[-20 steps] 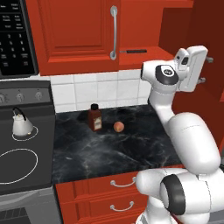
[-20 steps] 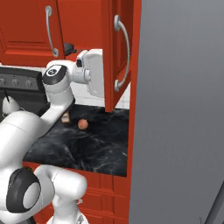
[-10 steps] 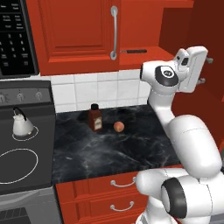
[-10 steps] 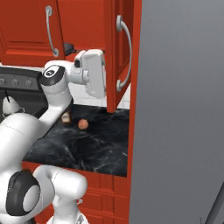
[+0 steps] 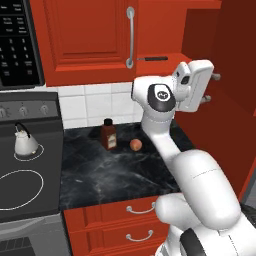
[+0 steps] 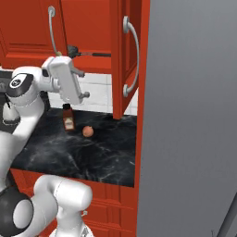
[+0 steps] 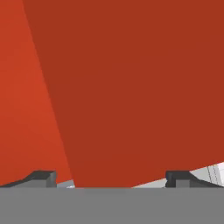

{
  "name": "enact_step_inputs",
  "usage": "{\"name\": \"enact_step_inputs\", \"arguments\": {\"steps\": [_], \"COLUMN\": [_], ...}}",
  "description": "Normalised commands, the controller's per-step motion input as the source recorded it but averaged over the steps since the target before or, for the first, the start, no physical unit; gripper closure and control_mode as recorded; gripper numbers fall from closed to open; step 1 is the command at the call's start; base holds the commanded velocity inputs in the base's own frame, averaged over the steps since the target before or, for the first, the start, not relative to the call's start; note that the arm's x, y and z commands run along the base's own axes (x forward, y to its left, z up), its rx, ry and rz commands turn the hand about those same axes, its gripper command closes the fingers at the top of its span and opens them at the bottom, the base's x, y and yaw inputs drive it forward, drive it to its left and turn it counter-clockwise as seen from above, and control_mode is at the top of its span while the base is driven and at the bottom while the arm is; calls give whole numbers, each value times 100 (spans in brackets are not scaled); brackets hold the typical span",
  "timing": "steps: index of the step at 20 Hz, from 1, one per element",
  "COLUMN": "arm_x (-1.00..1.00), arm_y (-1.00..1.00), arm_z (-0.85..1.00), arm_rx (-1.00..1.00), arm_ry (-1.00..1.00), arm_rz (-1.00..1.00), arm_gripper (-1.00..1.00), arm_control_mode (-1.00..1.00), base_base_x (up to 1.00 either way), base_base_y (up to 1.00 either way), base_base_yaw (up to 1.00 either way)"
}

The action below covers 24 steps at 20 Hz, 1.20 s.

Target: Pick the pan from the cabinet and place it on the stove. Then turn on the stove burner for the pan.

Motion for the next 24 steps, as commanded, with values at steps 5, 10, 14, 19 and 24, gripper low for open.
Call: {"name": "enact_step_inputs", "arguments": {"steps": [5, 10, 14, 19, 24], "arm_x": [-9, 0, 2, 1, 17], "arm_y": [90, 81, 70, 63, 41], "arm_z": [0, 0, 0, 0, 8], "arm_rx": [8, 12, 14, 14, 15], "arm_ry": [-20, -23, -28, -29, -27], "arm_rz": [10, 18, 25, 25, 24], "arm_gripper": [-100, -100, -100, -100, -100], "arm_control_mode": [-100, -100, -100, -100, -100], "base_base_x": [0, 0, 0, 0, 0], "base_base_y": [0, 0, 0, 0, 0], "base_base_yaw": [0, 0, 0, 0, 0]}}
